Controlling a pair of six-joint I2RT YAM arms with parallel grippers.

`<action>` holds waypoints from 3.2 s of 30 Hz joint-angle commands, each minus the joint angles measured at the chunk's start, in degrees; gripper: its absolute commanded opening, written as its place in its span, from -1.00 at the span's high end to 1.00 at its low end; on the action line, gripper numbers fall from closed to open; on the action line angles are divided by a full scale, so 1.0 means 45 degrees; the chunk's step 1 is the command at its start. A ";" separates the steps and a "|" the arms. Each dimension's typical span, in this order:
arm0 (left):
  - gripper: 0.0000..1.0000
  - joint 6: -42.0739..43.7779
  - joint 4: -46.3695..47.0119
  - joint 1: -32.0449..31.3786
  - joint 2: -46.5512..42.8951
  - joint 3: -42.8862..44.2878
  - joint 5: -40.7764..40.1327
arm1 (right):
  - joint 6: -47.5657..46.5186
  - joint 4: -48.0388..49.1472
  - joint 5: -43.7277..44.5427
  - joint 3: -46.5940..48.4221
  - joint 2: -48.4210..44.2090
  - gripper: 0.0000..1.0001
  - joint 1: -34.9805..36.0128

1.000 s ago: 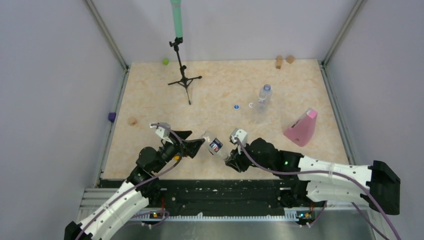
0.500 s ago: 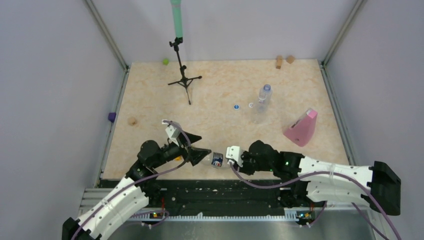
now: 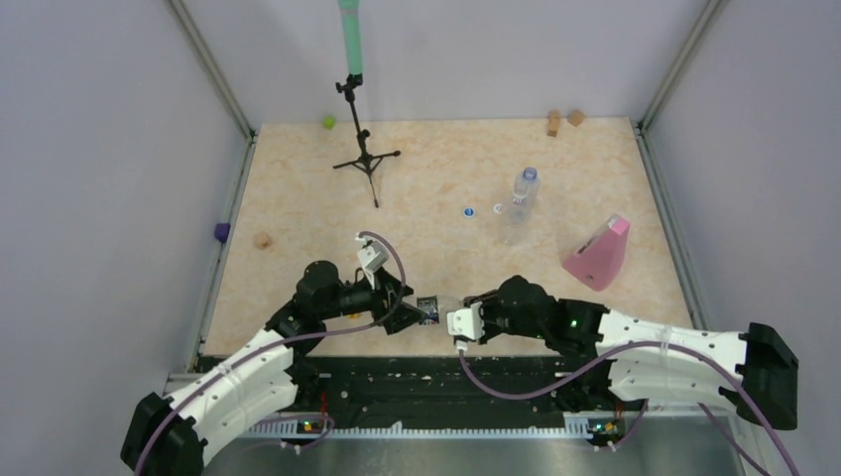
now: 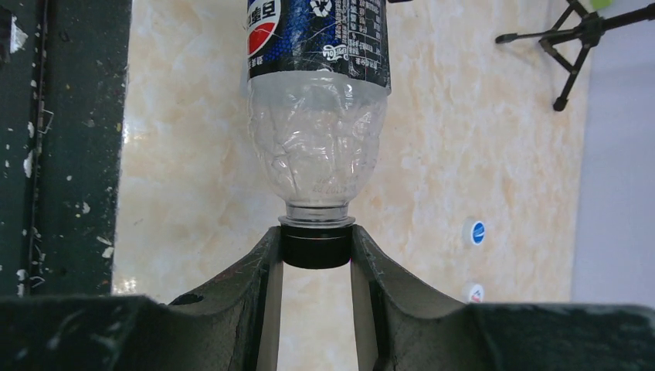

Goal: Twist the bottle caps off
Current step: Pick up the plastic bottle at the center of the board.

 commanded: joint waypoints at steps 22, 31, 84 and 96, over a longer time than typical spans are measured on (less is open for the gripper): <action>-0.55 0.0198 0.1109 -0.0706 0.2764 0.0942 0.1216 | -0.4183 0.1616 0.0721 0.0808 0.0107 1.00 0.0449; -0.07 0.0098 0.1242 -0.0932 0.3181 0.1266 0.0678 | -0.4231 0.1868 0.0970 0.0732 0.0141 1.00 0.0656; 1.00 0.1003 0.4251 -0.1021 -0.0849 -0.1273 0.0341 | 2.0224 0.6498 0.2097 -0.1677 -0.3244 -0.33 -0.0518; 1.00 0.0833 0.4392 -0.1020 -0.0960 -0.1287 0.0752 | 2.0003 0.5979 0.0717 -0.1306 -0.2912 -0.01 -0.0846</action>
